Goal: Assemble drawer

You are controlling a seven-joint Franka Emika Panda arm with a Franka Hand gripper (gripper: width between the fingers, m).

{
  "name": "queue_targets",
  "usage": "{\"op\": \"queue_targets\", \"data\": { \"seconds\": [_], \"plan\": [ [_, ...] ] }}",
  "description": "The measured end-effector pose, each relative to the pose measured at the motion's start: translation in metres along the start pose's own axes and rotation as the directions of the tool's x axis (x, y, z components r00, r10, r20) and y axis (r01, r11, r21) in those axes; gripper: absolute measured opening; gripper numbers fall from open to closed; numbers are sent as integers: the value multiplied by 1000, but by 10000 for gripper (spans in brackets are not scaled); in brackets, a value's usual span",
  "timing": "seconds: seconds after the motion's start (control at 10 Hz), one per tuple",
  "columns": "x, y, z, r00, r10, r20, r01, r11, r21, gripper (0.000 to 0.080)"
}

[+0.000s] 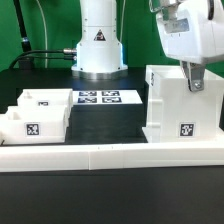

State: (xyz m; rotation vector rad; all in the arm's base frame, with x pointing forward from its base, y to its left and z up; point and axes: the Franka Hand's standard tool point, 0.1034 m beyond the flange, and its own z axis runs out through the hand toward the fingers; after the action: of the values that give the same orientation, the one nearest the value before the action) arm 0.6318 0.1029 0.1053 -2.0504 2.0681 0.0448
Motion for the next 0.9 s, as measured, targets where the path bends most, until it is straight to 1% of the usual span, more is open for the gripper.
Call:
{"op": "queue_targets", "data": {
  "seconds": [0.1,0.2,0.3,0.4,0.5,0.6,0.7,0.9],
  "plan": [
    [-1,0,0,1000,-6,0,6,1000,-1,44],
    [-1,1,0,1000,-9,0,9,1000,-1,274],
    [-1,1,0,1000,-12,0,12,1000,-1,410],
    [-2,1,1,1000,-16,0,16,1000,-1,410],
    [-2,1,1,1000,-22,1,22,1000,-2,569],
    [-3,1,0,999,-40,1,40,999,-1,569],
    [-4,3,-6,998,-66,8,66,998,4,632],
    [-7,10,-21,993,-121,10,121,993,13,646]
  ]
}}
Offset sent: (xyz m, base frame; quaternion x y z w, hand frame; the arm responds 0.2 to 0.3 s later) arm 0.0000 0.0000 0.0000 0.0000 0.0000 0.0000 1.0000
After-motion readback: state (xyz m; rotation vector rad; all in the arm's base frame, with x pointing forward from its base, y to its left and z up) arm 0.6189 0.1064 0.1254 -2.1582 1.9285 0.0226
